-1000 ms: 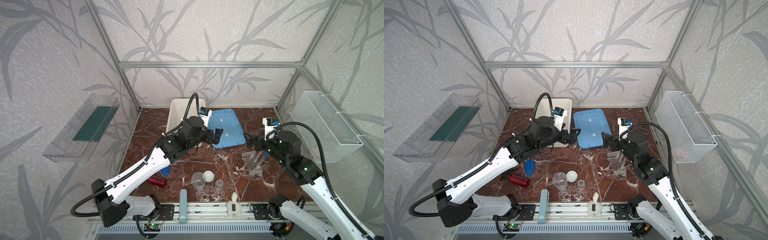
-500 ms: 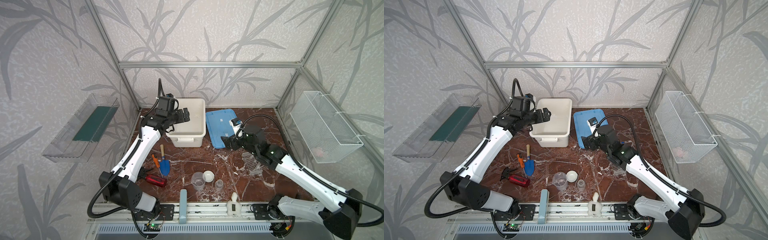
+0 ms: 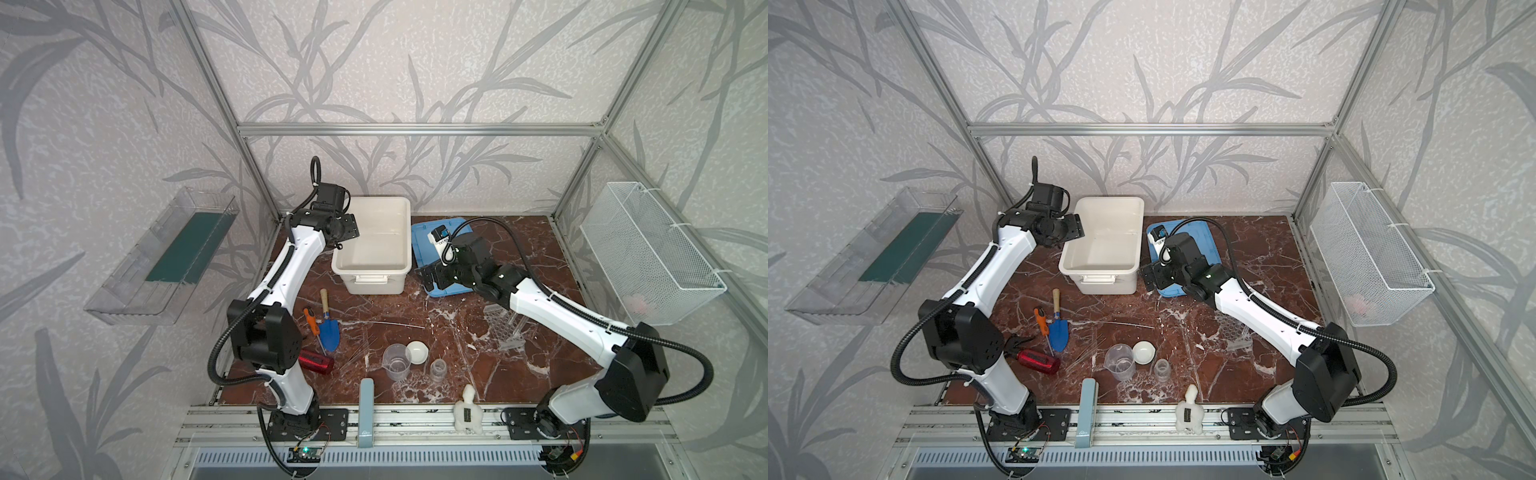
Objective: Organize the chemistry lab equipment
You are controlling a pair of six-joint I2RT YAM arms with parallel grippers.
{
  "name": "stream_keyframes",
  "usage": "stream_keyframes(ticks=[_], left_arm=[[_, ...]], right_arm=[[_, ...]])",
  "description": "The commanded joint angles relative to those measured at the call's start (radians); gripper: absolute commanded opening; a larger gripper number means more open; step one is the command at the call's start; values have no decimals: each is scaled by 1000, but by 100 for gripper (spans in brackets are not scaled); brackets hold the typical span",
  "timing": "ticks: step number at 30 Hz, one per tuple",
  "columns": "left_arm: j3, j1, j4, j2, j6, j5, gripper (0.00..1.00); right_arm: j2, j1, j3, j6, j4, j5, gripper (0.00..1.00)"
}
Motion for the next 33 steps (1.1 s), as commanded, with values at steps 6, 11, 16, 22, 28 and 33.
stream_keyframes(ticks=[6, 11, 16, 22, 28, 33], left_arm=[[130, 14, -97, 121, 5, -77, 63], [131, 14, -90, 152, 12, -100, 60], [165, 14, -96, 206, 32, -146, 54], [204, 14, -153, 246, 9, -130, 42], [196, 14, -190, 246, -24, -160, 29], [146, 14, -169, 204, -82, -136, 24]], right_arm=[[-71, -1, -65, 22, 20, 38, 99], [-92, 0, -81, 27, 25, 40, 99], [-107, -1, -94, 30, 24, 42, 99], [-118, -1, -106, 30, 22, 50, 99], [-116, 1, -113, 30, 18, 54, 99], [-115, 3, -112, 31, 5, 41, 99]])
